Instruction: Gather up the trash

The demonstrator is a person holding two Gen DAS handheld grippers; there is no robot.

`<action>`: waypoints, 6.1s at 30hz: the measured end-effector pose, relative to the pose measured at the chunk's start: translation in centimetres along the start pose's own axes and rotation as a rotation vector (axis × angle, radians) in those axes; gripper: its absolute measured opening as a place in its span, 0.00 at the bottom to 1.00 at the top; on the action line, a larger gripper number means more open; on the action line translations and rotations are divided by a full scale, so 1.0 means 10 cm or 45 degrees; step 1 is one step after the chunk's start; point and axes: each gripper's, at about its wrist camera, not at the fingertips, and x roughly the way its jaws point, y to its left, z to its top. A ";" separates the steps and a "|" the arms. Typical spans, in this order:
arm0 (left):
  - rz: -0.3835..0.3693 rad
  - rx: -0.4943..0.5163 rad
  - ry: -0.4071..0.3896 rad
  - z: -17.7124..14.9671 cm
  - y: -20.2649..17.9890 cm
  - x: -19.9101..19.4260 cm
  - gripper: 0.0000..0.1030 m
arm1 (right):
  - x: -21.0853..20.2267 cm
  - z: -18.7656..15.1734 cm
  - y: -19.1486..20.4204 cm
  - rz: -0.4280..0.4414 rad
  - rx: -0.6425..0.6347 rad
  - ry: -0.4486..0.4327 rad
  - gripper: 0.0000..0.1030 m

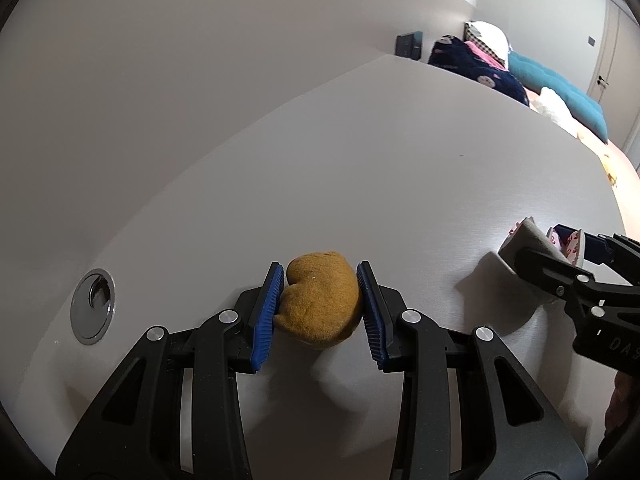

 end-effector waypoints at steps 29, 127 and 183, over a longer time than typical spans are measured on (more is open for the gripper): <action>-0.119 0.140 -0.078 -0.14 -1.11 -0.66 0.36 | -1.22 -0.46 -0.67 -0.033 0.148 -0.206 0.64; -0.571 0.512 -0.028 -0.60 -3.64 -1.09 0.94 | -2.80 -1.75 -2.74 -0.477 0.576 -0.384 0.83; -0.544 0.613 -0.123 -0.70 -3.76 -1.23 0.94 | -2.85 -1.80 -2.78 -0.476 0.589 -0.389 0.83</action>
